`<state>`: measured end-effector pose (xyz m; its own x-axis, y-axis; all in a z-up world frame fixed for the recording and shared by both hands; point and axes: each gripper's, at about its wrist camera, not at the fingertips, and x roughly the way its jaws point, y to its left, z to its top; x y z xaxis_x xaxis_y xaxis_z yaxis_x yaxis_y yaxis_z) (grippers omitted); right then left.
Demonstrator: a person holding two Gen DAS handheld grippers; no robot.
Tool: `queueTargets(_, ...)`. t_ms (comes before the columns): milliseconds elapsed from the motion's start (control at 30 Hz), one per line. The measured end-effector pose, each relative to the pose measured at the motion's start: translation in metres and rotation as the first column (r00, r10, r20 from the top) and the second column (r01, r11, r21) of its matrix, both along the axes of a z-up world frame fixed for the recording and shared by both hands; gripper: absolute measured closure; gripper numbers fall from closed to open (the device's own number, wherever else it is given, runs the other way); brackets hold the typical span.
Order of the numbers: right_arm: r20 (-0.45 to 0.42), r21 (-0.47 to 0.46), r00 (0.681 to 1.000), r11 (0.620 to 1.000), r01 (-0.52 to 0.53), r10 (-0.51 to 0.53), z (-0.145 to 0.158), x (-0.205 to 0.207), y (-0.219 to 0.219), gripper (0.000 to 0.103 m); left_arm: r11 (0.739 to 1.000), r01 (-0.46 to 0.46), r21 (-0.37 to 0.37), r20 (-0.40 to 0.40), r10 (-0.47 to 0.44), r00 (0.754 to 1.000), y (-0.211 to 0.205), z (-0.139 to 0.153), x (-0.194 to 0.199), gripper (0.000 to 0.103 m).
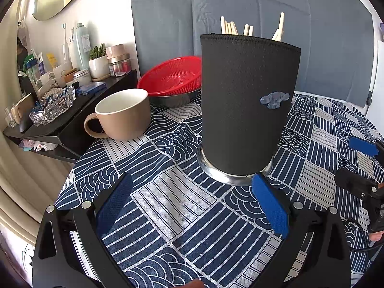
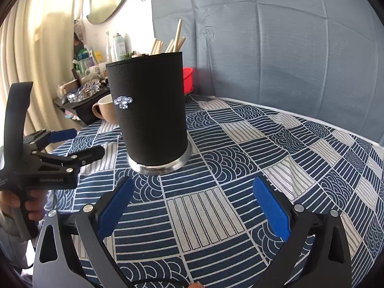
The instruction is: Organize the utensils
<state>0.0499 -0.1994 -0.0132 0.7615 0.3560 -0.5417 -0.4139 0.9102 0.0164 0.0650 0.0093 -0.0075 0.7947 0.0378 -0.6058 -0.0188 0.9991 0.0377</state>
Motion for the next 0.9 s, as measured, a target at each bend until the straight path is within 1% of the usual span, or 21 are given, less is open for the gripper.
queueTargets(700,-0.001,-0.002,1.0,1.0,0.0,0.0,0.0003,-0.0007,-0.0003,0.008,1.0,-0.006,0.004,-0.005,0.006,1.0,0.0007,-0.0006,0.0012,0.006)
queueTargets(900,-0.001,-0.002,1.0,1.0,0.0,0.0,0.0001,-0.0005,-0.0005,0.008,1.0,-0.002,0.018,-0.006,0.002,1.0,-0.0011,-0.0015,0.0016,0.006)
